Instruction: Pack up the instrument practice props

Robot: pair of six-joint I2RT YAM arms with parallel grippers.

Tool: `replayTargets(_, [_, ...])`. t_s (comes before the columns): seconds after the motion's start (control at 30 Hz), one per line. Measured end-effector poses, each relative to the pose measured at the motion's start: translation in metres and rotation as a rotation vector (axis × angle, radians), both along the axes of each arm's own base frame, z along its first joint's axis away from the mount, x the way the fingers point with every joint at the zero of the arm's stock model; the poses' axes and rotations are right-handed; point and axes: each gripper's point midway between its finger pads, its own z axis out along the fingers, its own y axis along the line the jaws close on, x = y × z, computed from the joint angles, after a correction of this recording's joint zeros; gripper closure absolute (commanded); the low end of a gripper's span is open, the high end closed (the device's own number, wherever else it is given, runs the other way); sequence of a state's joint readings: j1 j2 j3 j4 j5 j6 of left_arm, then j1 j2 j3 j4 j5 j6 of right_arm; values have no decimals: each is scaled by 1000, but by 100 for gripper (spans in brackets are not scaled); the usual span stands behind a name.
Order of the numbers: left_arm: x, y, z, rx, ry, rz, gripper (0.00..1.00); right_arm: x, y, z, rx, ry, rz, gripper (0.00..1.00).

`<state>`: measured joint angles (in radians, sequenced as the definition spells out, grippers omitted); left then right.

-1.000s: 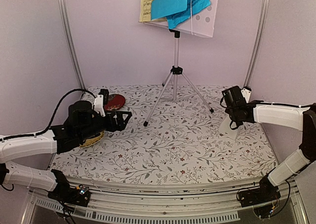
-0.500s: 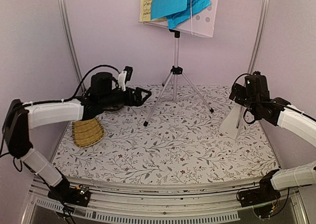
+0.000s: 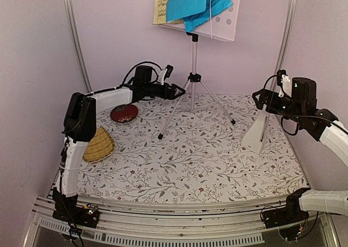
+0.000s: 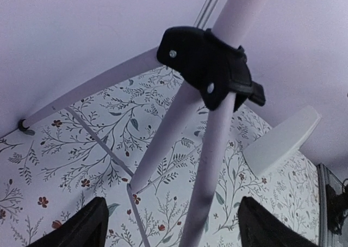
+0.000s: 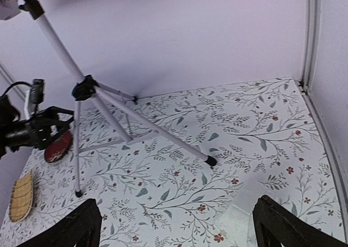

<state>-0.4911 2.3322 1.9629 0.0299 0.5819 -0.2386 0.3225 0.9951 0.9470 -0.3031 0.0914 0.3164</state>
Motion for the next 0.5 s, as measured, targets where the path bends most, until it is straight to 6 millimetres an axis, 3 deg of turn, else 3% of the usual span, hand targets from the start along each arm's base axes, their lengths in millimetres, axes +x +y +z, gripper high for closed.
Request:
replayTargets(0.23, [-9, -17, -18, -19, 37, -170, 43, -15, 13, 16, 47, -39, 96, 1])
replayTargets(0.3, [-17, -21, -18, -44, 50, -223, 56, -18, 14, 19, 55, -48, 107, 1])
replayTargets(0.43, [-23, -26, -17, -91, 66, -277, 95, -23, 15, 23, 70, -57, 120, 1])
replayTargets(0.5, [-23, -25, -19, -105, 66, -292, 100, -26, 16, 24, 74, -62, 126, 1])
